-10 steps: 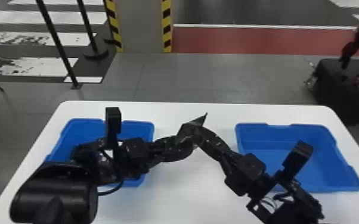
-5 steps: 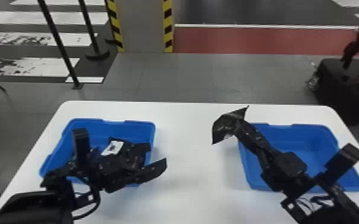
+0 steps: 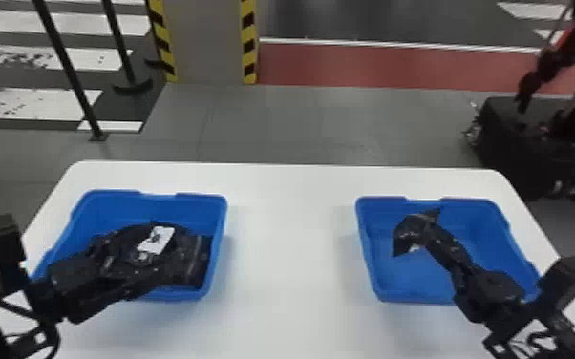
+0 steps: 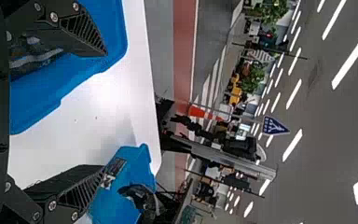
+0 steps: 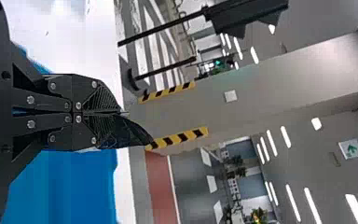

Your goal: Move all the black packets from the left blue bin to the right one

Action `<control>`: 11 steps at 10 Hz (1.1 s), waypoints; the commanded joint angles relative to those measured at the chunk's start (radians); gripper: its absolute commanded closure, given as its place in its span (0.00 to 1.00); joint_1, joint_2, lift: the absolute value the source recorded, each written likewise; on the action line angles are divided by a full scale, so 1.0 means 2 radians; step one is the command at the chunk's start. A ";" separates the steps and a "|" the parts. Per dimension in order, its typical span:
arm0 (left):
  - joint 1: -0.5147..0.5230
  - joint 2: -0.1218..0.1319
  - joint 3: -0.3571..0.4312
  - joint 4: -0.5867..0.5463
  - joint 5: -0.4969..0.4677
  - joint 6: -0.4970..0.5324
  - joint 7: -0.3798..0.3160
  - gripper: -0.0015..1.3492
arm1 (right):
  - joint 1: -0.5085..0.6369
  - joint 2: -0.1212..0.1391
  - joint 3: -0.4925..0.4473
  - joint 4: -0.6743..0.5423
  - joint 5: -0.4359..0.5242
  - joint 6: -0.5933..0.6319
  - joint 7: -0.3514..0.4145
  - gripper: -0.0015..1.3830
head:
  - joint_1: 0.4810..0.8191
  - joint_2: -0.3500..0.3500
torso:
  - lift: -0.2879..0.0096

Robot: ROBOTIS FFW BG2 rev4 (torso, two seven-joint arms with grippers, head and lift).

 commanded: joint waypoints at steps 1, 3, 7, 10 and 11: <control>0.009 0.000 0.019 -0.016 0.001 0.001 0.000 0.14 | -0.013 -0.001 -0.019 0.033 0.009 0.000 -0.002 0.90 | 0.63 0.44 | 0.60; 0.010 0.002 0.033 -0.021 -0.004 0.002 0.004 0.15 | 0.001 0.000 -0.022 -0.009 0.005 -0.007 -0.009 0.06 | 0.63 0.42 | 0.60; 0.018 0.002 0.066 -0.021 -0.063 0.021 0.024 0.17 | 0.084 0.029 0.016 -0.162 0.020 -0.029 -0.007 0.23 | 0.63 0.56 | 0.60; 0.005 0.010 0.068 0.014 -0.097 0.018 0.039 0.19 | 0.147 0.041 0.049 -0.216 0.039 -0.077 -0.008 0.24 | 0.63 0.74 | 0.60; -0.006 0.012 0.068 0.022 -0.113 0.018 0.041 0.19 | 0.163 0.047 0.053 -0.217 0.035 -0.075 -0.007 0.24 | 0.63 0.79 | 0.60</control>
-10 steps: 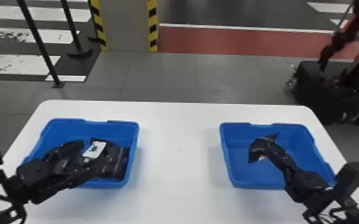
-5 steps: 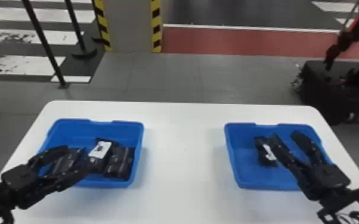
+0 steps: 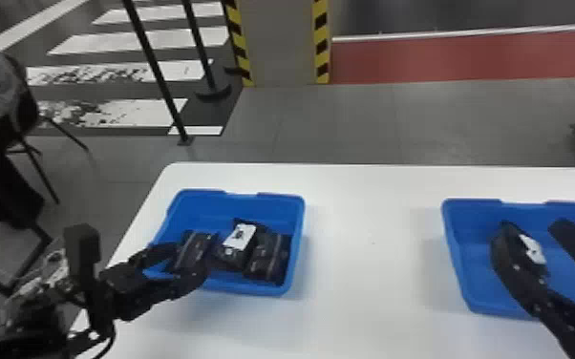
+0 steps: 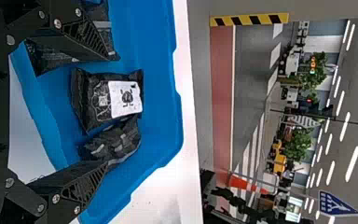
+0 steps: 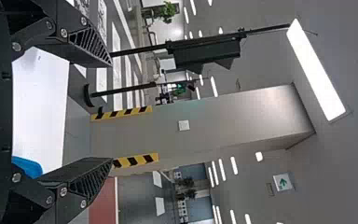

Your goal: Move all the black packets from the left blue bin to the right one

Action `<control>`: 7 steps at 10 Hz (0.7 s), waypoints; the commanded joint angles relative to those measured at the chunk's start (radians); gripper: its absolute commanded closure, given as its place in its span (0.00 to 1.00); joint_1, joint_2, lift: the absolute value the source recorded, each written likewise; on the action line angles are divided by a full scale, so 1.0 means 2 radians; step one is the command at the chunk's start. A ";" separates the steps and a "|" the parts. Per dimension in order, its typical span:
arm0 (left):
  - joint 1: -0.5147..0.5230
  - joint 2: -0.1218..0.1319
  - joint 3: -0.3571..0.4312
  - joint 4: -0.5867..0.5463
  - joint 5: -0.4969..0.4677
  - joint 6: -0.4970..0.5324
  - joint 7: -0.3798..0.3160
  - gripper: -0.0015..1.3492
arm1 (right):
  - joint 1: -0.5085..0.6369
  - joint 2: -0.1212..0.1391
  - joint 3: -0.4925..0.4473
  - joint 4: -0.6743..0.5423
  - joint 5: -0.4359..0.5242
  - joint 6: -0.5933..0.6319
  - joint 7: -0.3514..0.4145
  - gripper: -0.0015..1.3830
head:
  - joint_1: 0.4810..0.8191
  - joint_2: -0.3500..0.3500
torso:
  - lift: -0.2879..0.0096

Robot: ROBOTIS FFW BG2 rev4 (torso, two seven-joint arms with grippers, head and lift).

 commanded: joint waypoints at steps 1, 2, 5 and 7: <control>-0.022 0.004 -0.004 0.026 -0.022 -0.002 0.001 0.19 | 0.025 0.004 0.009 -0.004 -0.005 0.000 0.000 0.24 | 0.63 0.80 | 0.60; -0.043 0.010 -0.014 0.058 -0.026 -0.005 0.001 0.19 | 0.031 0.004 0.013 -0.007 -0.008 0.000 0.000 0.25 | 0.63 0.83 | 0.60; -0.118 0.027 -0.051 0.142 -0.059 0.004 0.002 0.19 | 0.026 0.003 0.013 -0.010 -0.009 0.005 0.005 0.25 | 0.63 0.82 | 0.60; -0.156 0.030 -0.066 0.172 -0.082 0.040 0.007 0.19 | 0.023 0.003 0.016 -0.010 -0.015 0.005 0.006 0.25 | 0.63 0.79 | 0.60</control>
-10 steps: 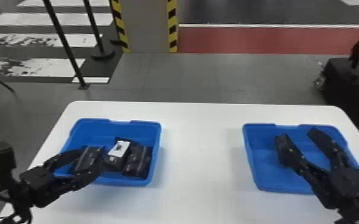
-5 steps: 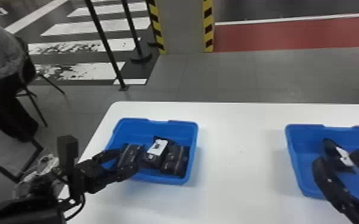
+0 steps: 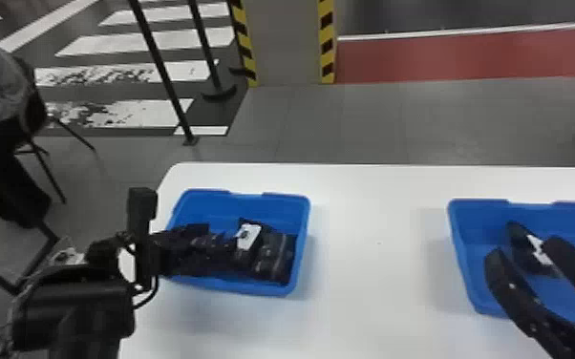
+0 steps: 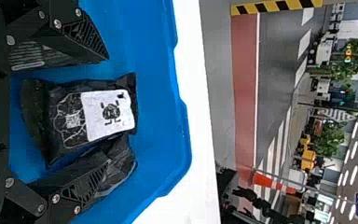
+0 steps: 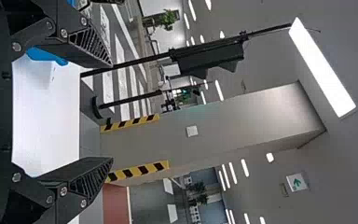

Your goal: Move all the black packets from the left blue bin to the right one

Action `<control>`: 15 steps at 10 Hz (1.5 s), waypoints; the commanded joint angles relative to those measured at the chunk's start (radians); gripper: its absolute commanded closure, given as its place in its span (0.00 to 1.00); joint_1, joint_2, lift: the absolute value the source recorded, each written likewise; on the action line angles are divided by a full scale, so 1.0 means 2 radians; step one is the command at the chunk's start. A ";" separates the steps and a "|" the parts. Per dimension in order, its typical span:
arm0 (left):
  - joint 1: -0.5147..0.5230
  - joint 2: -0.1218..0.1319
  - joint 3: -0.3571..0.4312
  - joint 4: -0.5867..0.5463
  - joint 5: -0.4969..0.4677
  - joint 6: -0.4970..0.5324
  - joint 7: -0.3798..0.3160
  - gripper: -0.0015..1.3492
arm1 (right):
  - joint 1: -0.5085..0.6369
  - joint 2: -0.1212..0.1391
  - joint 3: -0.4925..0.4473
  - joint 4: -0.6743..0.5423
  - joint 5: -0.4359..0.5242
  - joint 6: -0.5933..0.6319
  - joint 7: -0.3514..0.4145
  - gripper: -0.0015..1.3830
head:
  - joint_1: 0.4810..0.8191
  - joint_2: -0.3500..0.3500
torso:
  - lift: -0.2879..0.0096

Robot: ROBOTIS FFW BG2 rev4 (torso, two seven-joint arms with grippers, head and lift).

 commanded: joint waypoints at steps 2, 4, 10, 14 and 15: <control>-0.050 0.013 -0.030 0.070 -0.006 0.015 0.001 0.20 | -0.001 0.000 0.002 0.000 -0.007 0.000 0.000 0.25 | 0.63 0.79 | 0.60; -0.074 0.018 -0.049 0.096 -0.006 0.047 -0.002 0.20 | -0.005 0.000 0.002 0.001 -0.010 0.000 0.000 0.25 | 0.63 0.76 | 0.60; -0.084 0.018 -0.063 0.097 -0.017 0.113 -0.022 0.57 | -0.006 -0.001 0.002 0.005 -0.021 0.000 0.000 0.25 | 0.63 0.72 | 0.60; -0.095 0.022 -0.061 0.097 -0.051 0.133 -0.055 0.61 | -0.006 -0.002 0.002 0.007 -0.023 0.000 0.000 0.25 | 0.63 0.72 | 0.60; -0.094 0.023 -0.059 0.096 -0.054 0.124 -0.058 0.62 | -0.005 -0.002 0.002 0.007 -0.024 0.000 0.000 0.25 | 0.63 0.73 | 0.60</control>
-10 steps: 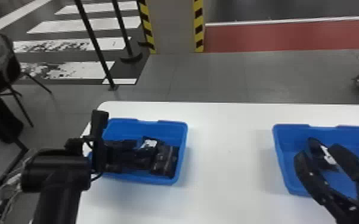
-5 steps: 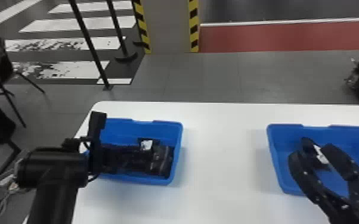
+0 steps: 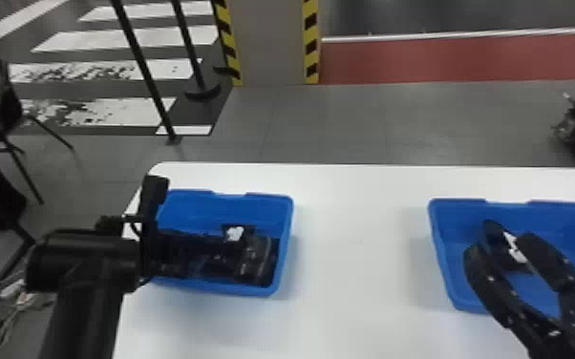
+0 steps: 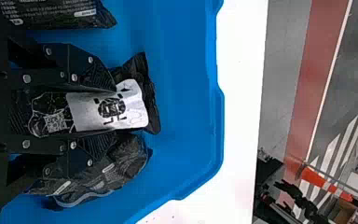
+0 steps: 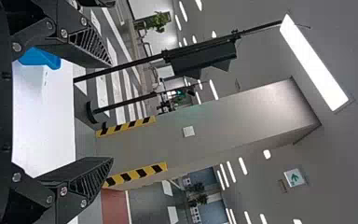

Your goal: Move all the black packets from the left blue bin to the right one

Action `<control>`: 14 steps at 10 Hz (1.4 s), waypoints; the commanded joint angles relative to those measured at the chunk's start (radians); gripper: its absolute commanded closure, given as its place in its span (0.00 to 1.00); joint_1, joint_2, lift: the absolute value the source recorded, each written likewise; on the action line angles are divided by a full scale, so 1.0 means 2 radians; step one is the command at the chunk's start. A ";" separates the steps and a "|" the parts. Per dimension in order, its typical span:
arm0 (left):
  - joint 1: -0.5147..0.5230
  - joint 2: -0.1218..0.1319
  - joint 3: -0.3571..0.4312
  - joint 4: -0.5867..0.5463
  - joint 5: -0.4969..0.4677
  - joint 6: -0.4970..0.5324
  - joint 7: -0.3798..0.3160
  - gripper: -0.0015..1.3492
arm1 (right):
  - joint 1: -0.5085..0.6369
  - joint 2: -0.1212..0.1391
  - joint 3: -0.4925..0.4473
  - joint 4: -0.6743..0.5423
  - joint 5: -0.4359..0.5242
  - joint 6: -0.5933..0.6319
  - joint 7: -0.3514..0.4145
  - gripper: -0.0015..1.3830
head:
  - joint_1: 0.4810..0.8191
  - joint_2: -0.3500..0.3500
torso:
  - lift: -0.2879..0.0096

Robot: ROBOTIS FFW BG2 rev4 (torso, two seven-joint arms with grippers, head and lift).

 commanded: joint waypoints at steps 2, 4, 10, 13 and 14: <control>0.010 -0.006 0.025 0.000 -0.005 -0.039 -0.001 0.91 | -0.001 0.000 0.000 0.000 -0.001 0.002 0.000 0.25 | 0.63 0.74 | 0.60; 0.023 -0.010 0.037 -0.011 0.015 -0.056 -0.019 0.89 | -0.001 0.000 0.000 -0.002 -0.001 0.002 0.000 0.25 | 0.63 0.75 | 0.60; 0.145 -0.033 0.014 -0.280 0.096 -0.047 -0.048 0.89 | -0.033 -0.011 0.039 -0.011 -0.029 0.050 0.026 0.25 | 0.63 0.75 | 0.60; 0.138 -0.047 -0.035 -0.281 0.110 -0.080 -0.047 0.89 | -0.082 -0.011 0.058 0.006 -0.038 0.076 0.061 0.24 | 0.63 0.69 | 0.60; 0.130 -0.048 -0.054 -0.278 0.109 -0.078 -0.044 0.89 | -0.091 -0.011 0.065 0.009 -0.048 0.086 0.068 0.24 | 0.63 0.68 | 0.60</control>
